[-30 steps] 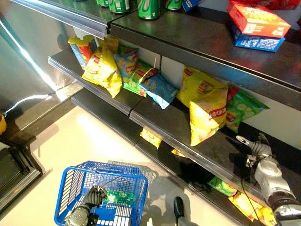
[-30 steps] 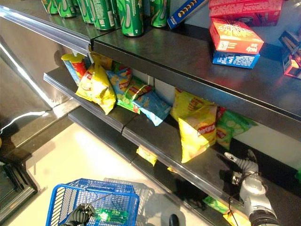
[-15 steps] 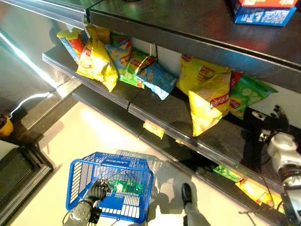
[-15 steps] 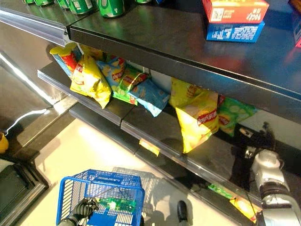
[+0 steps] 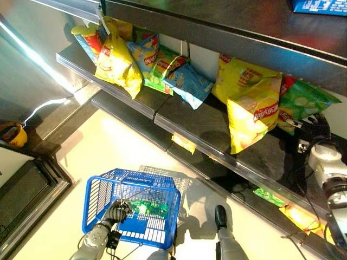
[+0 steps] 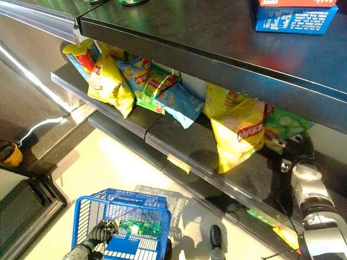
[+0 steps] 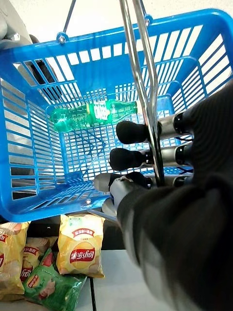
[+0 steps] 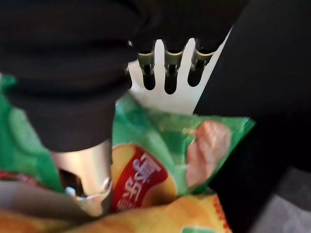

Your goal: Pick up the snacks into the basket

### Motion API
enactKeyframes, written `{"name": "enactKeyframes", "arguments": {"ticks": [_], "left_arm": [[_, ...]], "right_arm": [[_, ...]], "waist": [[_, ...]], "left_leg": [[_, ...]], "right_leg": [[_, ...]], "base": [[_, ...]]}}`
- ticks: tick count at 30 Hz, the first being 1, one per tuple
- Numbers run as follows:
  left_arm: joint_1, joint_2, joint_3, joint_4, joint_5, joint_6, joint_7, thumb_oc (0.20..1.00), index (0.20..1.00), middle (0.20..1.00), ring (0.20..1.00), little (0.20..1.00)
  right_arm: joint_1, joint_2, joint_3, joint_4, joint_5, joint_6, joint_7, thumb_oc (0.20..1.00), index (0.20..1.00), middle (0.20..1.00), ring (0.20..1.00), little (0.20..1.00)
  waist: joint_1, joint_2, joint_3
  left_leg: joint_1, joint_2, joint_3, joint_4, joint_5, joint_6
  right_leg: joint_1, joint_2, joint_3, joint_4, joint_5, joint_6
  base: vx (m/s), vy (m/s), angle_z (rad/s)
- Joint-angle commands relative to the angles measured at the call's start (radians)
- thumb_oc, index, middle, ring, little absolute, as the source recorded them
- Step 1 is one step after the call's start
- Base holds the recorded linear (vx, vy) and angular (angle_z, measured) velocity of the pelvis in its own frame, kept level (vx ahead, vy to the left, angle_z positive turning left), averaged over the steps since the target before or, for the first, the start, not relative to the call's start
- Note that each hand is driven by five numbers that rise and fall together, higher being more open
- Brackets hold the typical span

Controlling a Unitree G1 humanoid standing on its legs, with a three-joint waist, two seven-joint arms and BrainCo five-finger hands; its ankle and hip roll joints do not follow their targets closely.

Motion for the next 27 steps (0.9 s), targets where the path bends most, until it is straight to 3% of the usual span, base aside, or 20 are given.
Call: {"name": "enactKeyframes", "arguments": {"ticks": [1, 12, 13, 15, 16, 27], "left_arm": [[0.026, 0.116, 0.004, -0.086, -0.015, -0.070, 0.007, 0.200, 0.200, 0.200, 0.200, 0.200], [0.019, 0.125, 0.011, -0.078, -0.012, -0.065, 0.004, 0.200, 0.200, 0.200, 0.200, 0.200], [0.018, 0.126, 0.011, -0.076, -0.012, -0.065, 0.003, 0.200, 0.200, 0.200, 0.200, 0.200], [0.021, 0.132, 0.011, -0.080, -0.016, -0.068, 0.001, 0.200, 0.200, 0.200, 0.200, 0.200], [0.021, 0.132, 0.011, -0.080, -0.016, -0.068, 0.001, 0.200, 0.200, 0.200, 0.200, 0.200], [0.024, 0.123, 0.017, -0.072, -0.025, -0.069, 0.002, 0.200, 0.200, 0.200, 0.200, 0.200]], "right_arm": [[-0.037, -0.029, 0.073, -0.058, -0.013, -0.039, 0.006, 1.000, 1.000, 1.000, 1.000, 1.000], [-0.047, 0.010, 0.174, -0.073, -0.072, -0.016, 0.061, 1.000, 1.000, 1.000, 1.000, 1.000], [-0.052, 0.010, 0.180, -0.074, -0.074, -0.017, 0.062, 0.790, 0.790, 0.790, 0.790, 0.790], [-0.074, 0.006, 0.198, -0.070, -0.078, -0.016, 0.067, 0.253, 0.253, 0.253, 0.253, 0.253], [-0.075, 0.006, 0.198, -0.070, -0.077, -0.016, 0.067, 0.200, 0.200, 0.200, 0.200, 0.200], [-0.085, 0.017, 0.202, -0.038, -0.095, -0.014, 0.064, 0.200, 0.200, 0.200, 0.200, 0.200]], "waist": [[0.021, -0.029, -0.064], [0.030, -0.056, -0.062], [0.030, -0.057, -0.062], [0.034, -0.060, -0.062], [0.034, -0.060, -0.062], [0.034, -0.062, -0.059]], "left_leg": [[-0.088, -0.040, -0.021, 0.142, -0.110, -0.022], [-0.098, -0.030, -0.035, 0.143, -0.105, -0.026], [-0.100, -0.030, -0.035, 0.141, -0.104, -0.026], [-0.101, -0.030, -0.036, 0.137, -0.102, -0.027], [-0.101, -0.030, -0.036, 0.137, -0.102, -0.027], [-0.107, -0.032, -0.029, 0.134, -0.097, -0.024]], "right_leg": [[-0.066, -0.044, 0.016, 0.134, -0.113, 0.089], [-0.072, -0.029, 0.018, 0.139, -0.116, 0.076], [-0.074, -0.029, 0.018, 0.139, -0.117, 0.076], [-0.075, -0.027, 0.021, 0.140, -0.117, 0.075], [-0.075, -0.027, 0.021, 0.140, -0.117, 0.075], [-0.082, -0.029, 0.027, 0.130, -0.107, 0.079]], "base": [[0.00, 0.000, 0.00], [0.00, -0.035, 0.03], [0.00, 0.000, 0.00], [0.00, 0.000, 0.00], [0.00, 0.000, 0.00], [0.00, 0.000, 0.00]]}}
